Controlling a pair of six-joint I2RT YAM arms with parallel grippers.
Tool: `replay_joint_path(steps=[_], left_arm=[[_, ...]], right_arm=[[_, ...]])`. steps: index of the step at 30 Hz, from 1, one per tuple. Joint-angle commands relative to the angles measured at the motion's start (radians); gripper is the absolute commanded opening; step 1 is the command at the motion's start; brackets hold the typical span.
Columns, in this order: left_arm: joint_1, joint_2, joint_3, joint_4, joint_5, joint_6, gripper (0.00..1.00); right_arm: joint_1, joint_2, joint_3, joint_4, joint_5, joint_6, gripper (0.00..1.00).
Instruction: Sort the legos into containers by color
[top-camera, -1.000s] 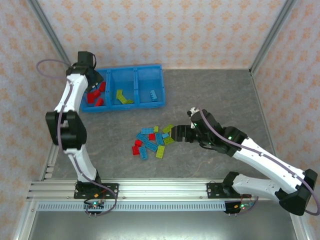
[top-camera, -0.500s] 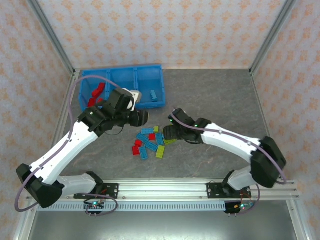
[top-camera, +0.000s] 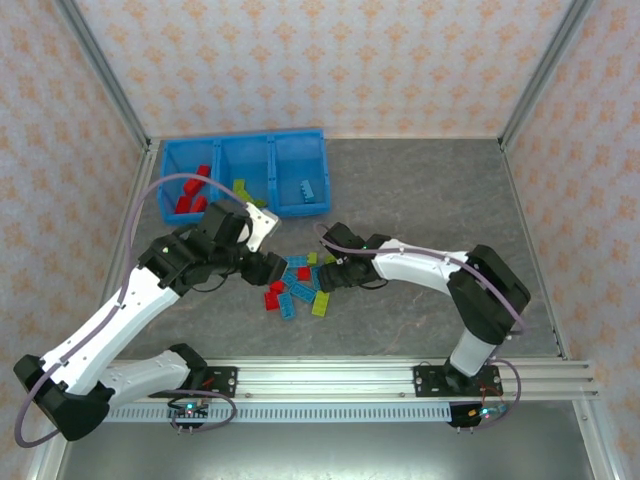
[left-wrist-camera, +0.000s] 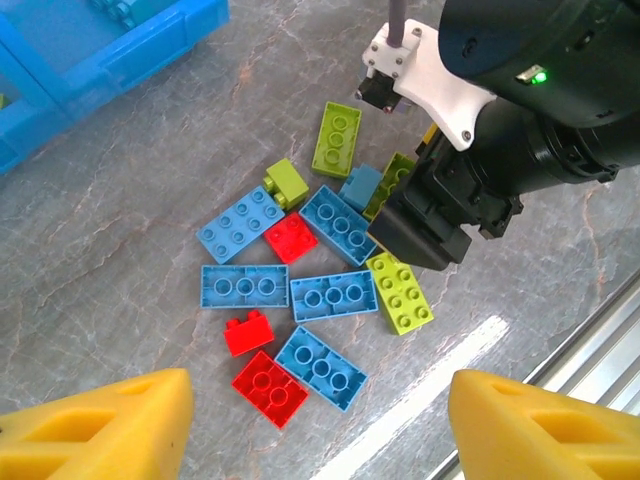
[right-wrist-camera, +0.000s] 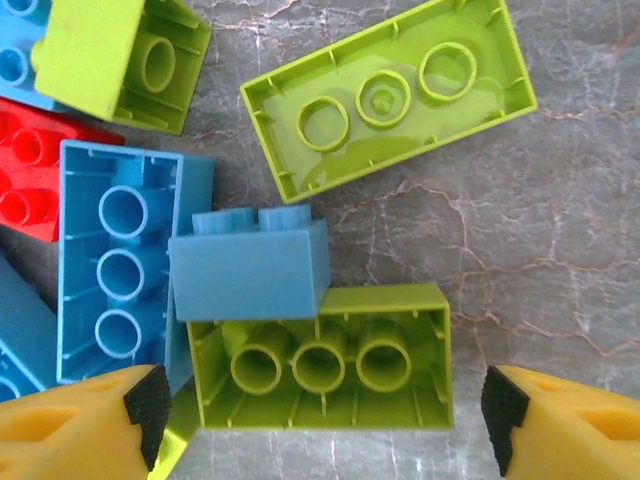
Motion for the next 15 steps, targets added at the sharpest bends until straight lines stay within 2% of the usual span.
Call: replay_joint_path(steps=[1,6,15], left_arm=[[0.004,-0.036,-0.032,0.028,-0.028,0.037,0.70],[0.005,-0.063,-0.053,0.030,-0.086,0.036,0.73],[0.005,-0.069,-0.067,0.027,-0.122,0.036,0.76]], right_arm=[[-0.006,0.040,0.046,-0.004,0.005,-0.013,0.79],[-0.005,0.062,0.046,-0.003,-0.007,-0.007,0.73],[-0.005,0.040,0.011,-0.020,-0.062,-0.010,0.75]])
